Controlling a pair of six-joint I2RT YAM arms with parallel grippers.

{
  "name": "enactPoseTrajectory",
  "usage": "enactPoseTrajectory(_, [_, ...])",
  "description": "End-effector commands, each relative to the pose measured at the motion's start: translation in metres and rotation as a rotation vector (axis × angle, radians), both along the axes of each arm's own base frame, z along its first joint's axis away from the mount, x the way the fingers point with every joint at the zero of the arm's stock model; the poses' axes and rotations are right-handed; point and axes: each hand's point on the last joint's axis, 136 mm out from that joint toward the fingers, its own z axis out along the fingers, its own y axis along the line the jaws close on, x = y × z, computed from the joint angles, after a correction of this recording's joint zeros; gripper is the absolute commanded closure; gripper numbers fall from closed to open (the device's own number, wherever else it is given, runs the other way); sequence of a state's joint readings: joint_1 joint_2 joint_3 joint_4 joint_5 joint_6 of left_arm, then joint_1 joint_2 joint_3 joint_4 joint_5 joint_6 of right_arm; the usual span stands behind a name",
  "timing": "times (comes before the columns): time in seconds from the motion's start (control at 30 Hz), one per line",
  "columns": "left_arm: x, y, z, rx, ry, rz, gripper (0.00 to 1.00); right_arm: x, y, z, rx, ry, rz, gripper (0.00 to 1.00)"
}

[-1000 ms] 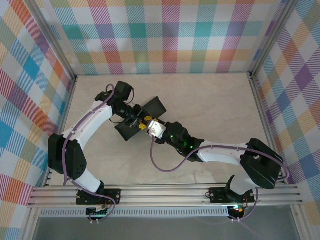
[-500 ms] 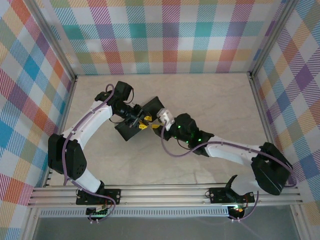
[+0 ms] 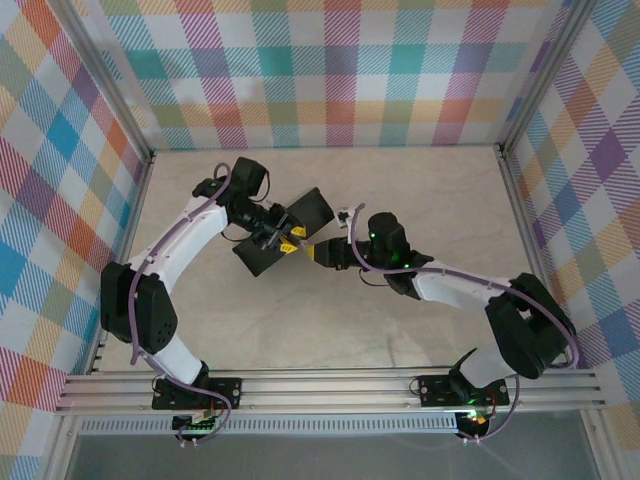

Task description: Unlock a padlock with a key

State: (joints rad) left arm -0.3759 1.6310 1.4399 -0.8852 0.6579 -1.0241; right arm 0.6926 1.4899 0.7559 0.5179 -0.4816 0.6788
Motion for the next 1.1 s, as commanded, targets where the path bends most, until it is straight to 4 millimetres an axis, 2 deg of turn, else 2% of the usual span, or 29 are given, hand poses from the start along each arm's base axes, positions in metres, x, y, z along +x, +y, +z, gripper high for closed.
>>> enactPoseTrajectory(0.0, [0.011,-0.008,0.025,-0.069,-0.089,-0.039,1.0,-0.004,0.009,0.011,0.119,0.062,0.041,0.68])
enactPoseTrajectory(0.13, [0.012,-0.009,0.026,-0.072,-0.091,-0.04,1.0,0.003,0.009,0.006,0.148,0.078,-0.002,0.69])
enactPoseTrajectory(0.37, [0.012,-0.009,0.025,-0.074,-0.091,-0.042,1.0,0.012,0.007,0.015,0.187,0.072,-0.053,0.71])
enactPoseTrajectory(0.67, [0.013,-0.011,0.027,-0.086,-0.097,-0.048,1.0,0.018,0.012,0.012,0.206,0.111,-0.06,0.75])
enactPoseTrajectory(0.9, [0.011,-0.011,0.029,-0.094,-0.101,-0.052,1.0,0.023,0.011,0.028,0.294,0.146,-0.089,0.79])
enactPoseTrajectory(1.07, [0.01,-0.011,0.03,-0.096,-0.103,-0.053,1.0,0.025,0.013,0.033,0.291,0.158,-0.09,0.83])
